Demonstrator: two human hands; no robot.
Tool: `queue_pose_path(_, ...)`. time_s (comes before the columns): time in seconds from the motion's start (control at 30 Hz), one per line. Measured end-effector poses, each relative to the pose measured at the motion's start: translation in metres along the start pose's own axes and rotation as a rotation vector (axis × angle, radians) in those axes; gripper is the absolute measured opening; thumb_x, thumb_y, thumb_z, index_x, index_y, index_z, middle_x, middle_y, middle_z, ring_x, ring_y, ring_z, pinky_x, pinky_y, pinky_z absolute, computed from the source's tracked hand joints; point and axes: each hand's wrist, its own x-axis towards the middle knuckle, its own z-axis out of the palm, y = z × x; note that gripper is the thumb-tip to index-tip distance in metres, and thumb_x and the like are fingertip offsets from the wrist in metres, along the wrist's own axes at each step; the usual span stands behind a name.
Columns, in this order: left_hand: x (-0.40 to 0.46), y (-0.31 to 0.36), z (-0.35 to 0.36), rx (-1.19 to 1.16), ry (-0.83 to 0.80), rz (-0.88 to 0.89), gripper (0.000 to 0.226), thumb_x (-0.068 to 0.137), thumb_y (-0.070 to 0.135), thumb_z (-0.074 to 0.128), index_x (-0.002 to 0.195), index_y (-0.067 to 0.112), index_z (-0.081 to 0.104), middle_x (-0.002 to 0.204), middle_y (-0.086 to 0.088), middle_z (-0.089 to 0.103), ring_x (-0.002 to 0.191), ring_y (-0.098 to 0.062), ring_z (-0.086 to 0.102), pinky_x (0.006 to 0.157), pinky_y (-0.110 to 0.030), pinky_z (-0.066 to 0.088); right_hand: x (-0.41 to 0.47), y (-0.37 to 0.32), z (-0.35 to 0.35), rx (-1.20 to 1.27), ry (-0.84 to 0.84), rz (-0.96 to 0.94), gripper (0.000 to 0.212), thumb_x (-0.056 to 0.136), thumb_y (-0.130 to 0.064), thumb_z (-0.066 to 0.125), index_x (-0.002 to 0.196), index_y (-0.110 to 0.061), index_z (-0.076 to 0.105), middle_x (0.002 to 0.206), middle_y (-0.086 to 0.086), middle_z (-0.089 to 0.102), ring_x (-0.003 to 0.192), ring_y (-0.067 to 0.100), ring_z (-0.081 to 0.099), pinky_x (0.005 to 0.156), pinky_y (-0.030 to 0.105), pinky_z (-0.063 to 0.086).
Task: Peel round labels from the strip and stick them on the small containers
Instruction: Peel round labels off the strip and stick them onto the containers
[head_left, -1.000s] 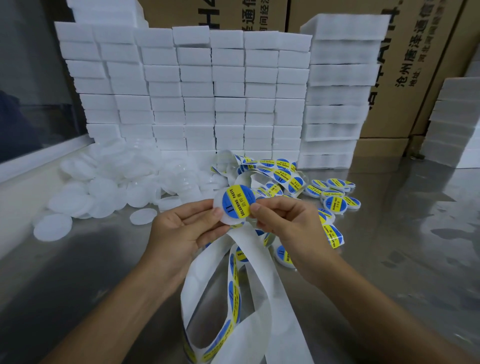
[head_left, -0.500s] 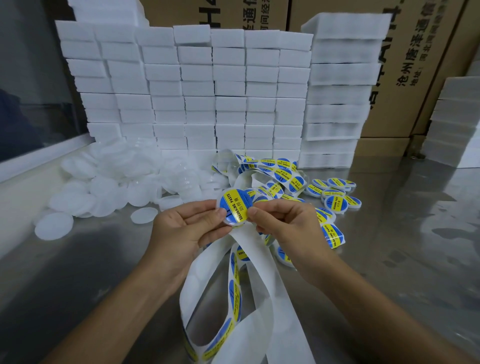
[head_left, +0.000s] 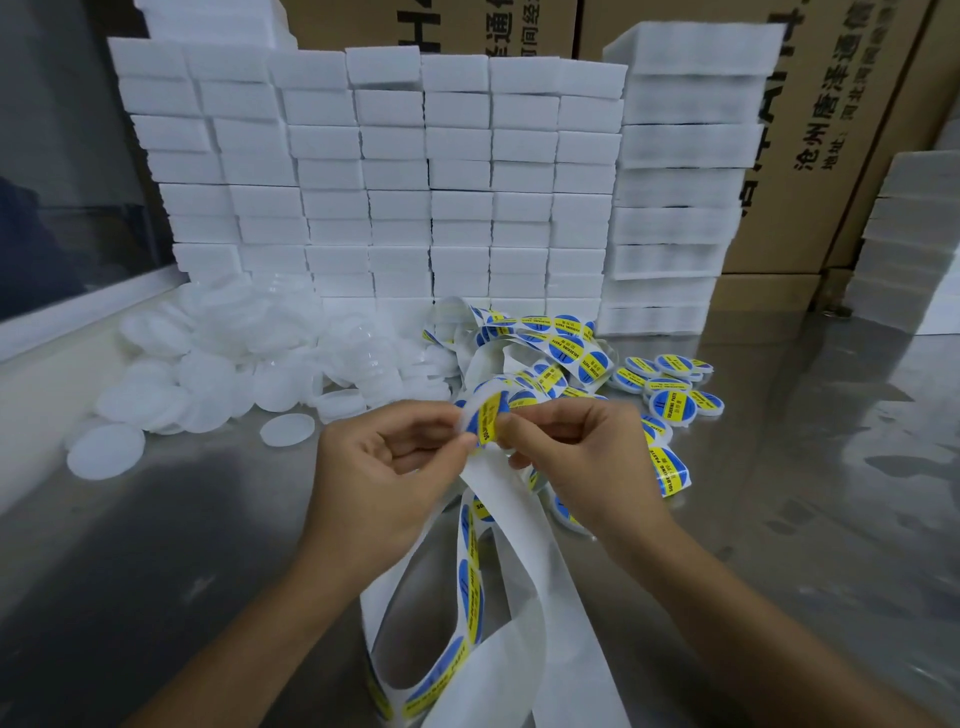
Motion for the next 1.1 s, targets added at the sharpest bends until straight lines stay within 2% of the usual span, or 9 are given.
queue_pose_path(0.13,0.005,0.001,-0.005,-0.266,-0.038,-0.213,0.022,0.062,0.002,0.077,0.08,0.014,0.072,0.065,-0.002,0.069,0.067,-0.017,0.071,0.066,-0.025,0.059,-0.001,0.002,0.002,-0.059,0.079,-0.053,0.022,0.077,-0.027,0.081,0.089,-0.011,0.072,0.066,0.002,0.073,0.055,0.017,0.07,0.056,0.023,0.053)
queue_pose_path(0.3,0.004,0.002,-0.005,-0.482,-0.162,-0.369,0.039,0.057,0.01,0.077,0.095,0.018,0.077,0.07,-0.015,0.063,0.074,-0.028,0.073,0.07,-0.03,0.059,-0.006,0.005,0.015,-0.003,-0.091,-0.161,0.048,0.078,-0.033,0.073,0.12,-0.011,0.064,0.083,0.015,0.071,0.06,0.022,0.07,0.062,0.036,0.059)
queue_pose_path(0.43,0.004,0.003,-0.006,-0.496,-0.218,-0.41,0.041,0.059,0.009,0.075,0.099,0.017,0.078,0.083,-0.022,0.069,0.08,-0.029,0.073,0.07,-0.029,0.059,-0.003,0.005,0.014,0.05,-0.026,-0.185,0.008,0.091,-0.014,0.066,0.099,-0.014,0.069,0.067,0.008,0.07,0.05,0.018,0.063,0.053,0.024,0.049)
queue_pose_path(0.6,0.005,0.002,-0.008,-0.477,-0.221,-0.412,0.044,0.057,0.01,0.076,0.101,0.014,0.076,0.075,-0.018,0.068,0.075,-0.028,0.073,0.068,-0.029,0.059,-0.004,0.007,0.016,0.036,-0.027,-0.182,0.007,0.092,-0.018,0.066,0.094,-0.012,0.069,0.062,0.003,0.068,0.047,0.016,0.062,0.05,0.02,0.047)
queue_pose_path(0.67,0.005,0.001,-0.008,-0.464,-0.231,-0.41,0.047,0.058,0.007,0.075,0.105,0.01,0.073,0.074,-0.022,0.065,0.073,-0.029,0.073,0.067,-0.031,0.059,-0.006,0.005,0.017,0.056,-0.045,-0.136,0.026,0.078,-0.036,0.076,0.09,-0.016,0.067,0.06,0.002,0.069,0.048,0.016,0.064,0.051,0.022,0.05)
queue_pose_path(0.73,0.004,0.001,-0.008,-0.432,-0.248,-0.425,0.053,0.059,0.006,0.075,0.112,0.004,0.069,0.086,-0.038,0.06,0.078,-0.034,0.072,0.069,-0.033,0.059,-0.007,0.004,0.016,0.054,-0.032,-0.097,0.036,0.068,-0.045,0.078,0.083,-0.015,0.063,0.06,0.006,0.068,0.048,0.019,0.063,0.05,0.027,0.052)
queue_pose_path(0.8,0.002,0.003,-0.008,-0.397,-0.271,-0.441,0.053,0.058,0.01,0.076,0.111,0.006,0.071,0.102,-0.045,0.056,0.084,-0.036,0.071,0.069,-0.032,0.059,-0.005,0.005,0.015,0.042,-0.012,-0.091,0.033,0.078,-0.037,0.075,0.079,-0.008,0.06,0.06,0.012,0.068,0.045,0.021,0.06,0.046,0.028,0.049)
queue_pose_path(0.9,0.003,0.005,-0.008,-0.4,-0.283,-0.446,0.048,0.058,0.011,0.076,0.106,0.007,0.073,0.106,-0.044,0.055,0.086,-0.037,0.071,0.067,-0.031,0.059,-0.002,0.009,0.012,0.053,0.009,-0.115,0.031,0.091,-0.025,0.066,0.075,-0.001,0.056,0.058,0.012,0.067,0.039,0.02,0.058,0.041,0.026,0.045)
queue_pose_path(1.1,-0.002,0.004,-0.005,-0.26,-0.344,-0.361,0.045,0.068,0.003,0.067,0.113,0.005,0.068,0.068,-0.022,0.059,0.07,-0.029,0.072,0.065,-0.029,0.059,-0.005,0.008,0.009,-0.102,0.08,-0.081,0.053,0.067,-0.058,0.079,0.06,-0.017,0.046,0.054,0.01,0.062,0.048,0.033,0.061,0.042,0.04,0.051)
